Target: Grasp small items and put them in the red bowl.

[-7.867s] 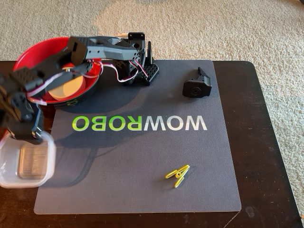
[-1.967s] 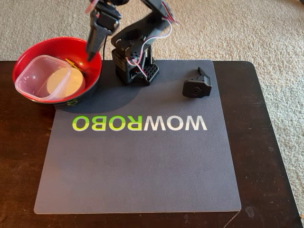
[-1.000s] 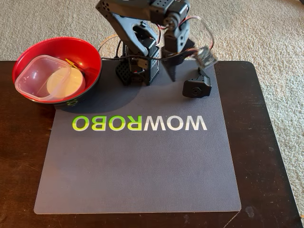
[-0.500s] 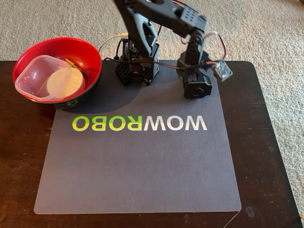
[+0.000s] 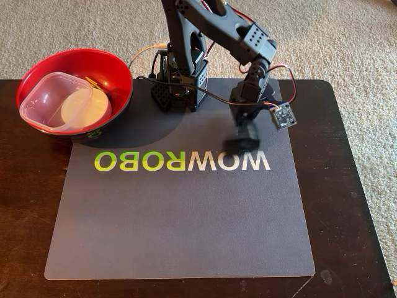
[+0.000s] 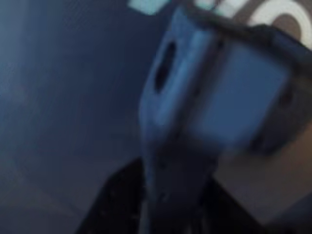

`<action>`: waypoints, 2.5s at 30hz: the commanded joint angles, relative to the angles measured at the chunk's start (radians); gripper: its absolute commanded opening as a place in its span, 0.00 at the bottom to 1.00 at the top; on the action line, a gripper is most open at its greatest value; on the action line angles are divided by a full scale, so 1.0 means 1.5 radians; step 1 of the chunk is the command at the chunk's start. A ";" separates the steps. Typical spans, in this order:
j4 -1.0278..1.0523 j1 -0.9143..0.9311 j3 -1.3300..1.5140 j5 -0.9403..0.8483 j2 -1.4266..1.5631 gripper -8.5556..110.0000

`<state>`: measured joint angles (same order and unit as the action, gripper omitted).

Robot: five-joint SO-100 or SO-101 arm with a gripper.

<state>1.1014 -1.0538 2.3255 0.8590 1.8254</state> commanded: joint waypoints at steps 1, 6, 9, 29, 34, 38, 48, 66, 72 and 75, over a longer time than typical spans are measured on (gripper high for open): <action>0.005 0.065 -0.010 -0.001 0.010 0.07; 0.011 0.205 -0.001 0.041 0.079 0.07; 0.036 0.250 -0.001 0.065 0.121 0.07; 0.069 0.416 0.043 0.075 0.287 0.30; 0.071 0.395 0.050 0.131 0.352 0.39; 0.083 0.364 0.056 0.205 0.361 0.41; -0.076 0.475 0.067 0.562 0.369 0.43; -0.328 0.435 0.002 0.529 0.070 0.43; -0.395 0.408 0.002 0.496 0.003 0.40; -0.411 0.399 0.002 0.487 -0.011 0.36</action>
<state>0.5170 -0.4326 2.3823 1.5999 1.8116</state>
